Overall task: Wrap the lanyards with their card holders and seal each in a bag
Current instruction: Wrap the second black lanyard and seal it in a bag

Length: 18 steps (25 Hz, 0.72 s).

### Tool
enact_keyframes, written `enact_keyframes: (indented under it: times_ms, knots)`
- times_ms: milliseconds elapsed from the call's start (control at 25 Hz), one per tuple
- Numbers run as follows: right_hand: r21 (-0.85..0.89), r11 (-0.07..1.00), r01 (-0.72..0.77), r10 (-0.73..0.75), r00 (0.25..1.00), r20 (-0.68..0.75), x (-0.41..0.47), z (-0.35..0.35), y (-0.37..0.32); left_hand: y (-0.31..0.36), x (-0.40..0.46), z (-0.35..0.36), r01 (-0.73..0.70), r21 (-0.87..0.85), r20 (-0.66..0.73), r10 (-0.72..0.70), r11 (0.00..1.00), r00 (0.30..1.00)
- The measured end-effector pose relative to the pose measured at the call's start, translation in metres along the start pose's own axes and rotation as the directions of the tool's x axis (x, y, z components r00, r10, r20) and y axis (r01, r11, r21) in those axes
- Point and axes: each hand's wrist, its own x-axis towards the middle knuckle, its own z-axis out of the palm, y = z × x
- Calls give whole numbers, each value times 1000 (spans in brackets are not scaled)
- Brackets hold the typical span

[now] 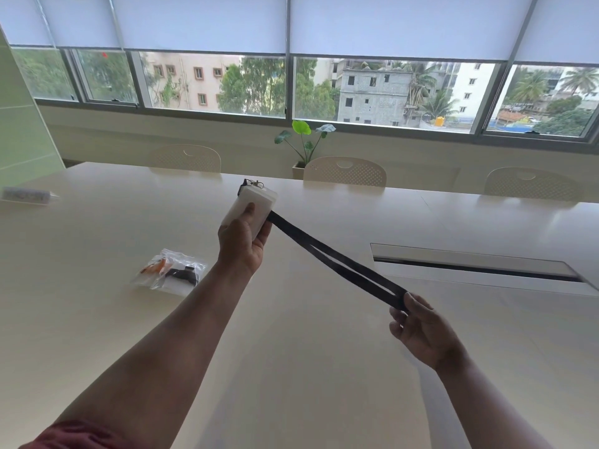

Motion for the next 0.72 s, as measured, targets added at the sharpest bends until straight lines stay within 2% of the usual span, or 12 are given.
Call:
enact_keyframes:
  times_ms: [120,200,240,320,400,480,640,680,720]
  knots:
    - [118,993,-27,14,995,102,-1,0,0,-3,0,-2,12,9,5,-12,1000,1000]
    - [123,990,-67,48,987,154,-3,2,-3,-4,0,-4,15,14,1,-15,1000,1000]
    - [67,994,-90,79,985,152,-3,3,-4,-4,1,-5,16,14,-1,-16,1000,1000]
    - [-191,973,-126,145,986,87,-3,5,-2,-4,3,-5,18,10,2,-18,1000,1000]
    - [-521,847,-106,121,993,-5,-1,8,3,-4,4,-5,22,16,20,-22,1000,1000]
    - [-731,681,-48,33,999,-34,1,11,8,-4,4,-4,32,31,59,-33,999,998]
    - [-907,415,73,-148,989,12,7,24,13,-10,-5,1,72,128,187,-96,989,978]
    - [-923,369,108,-202,979,33,8,33,12,-13,-9,3,85,159,222,-120,984,968]
    - [-918,365,157,-237,969,71,8,45,9,-18,-13,4,101,192,257,-150,976,955]
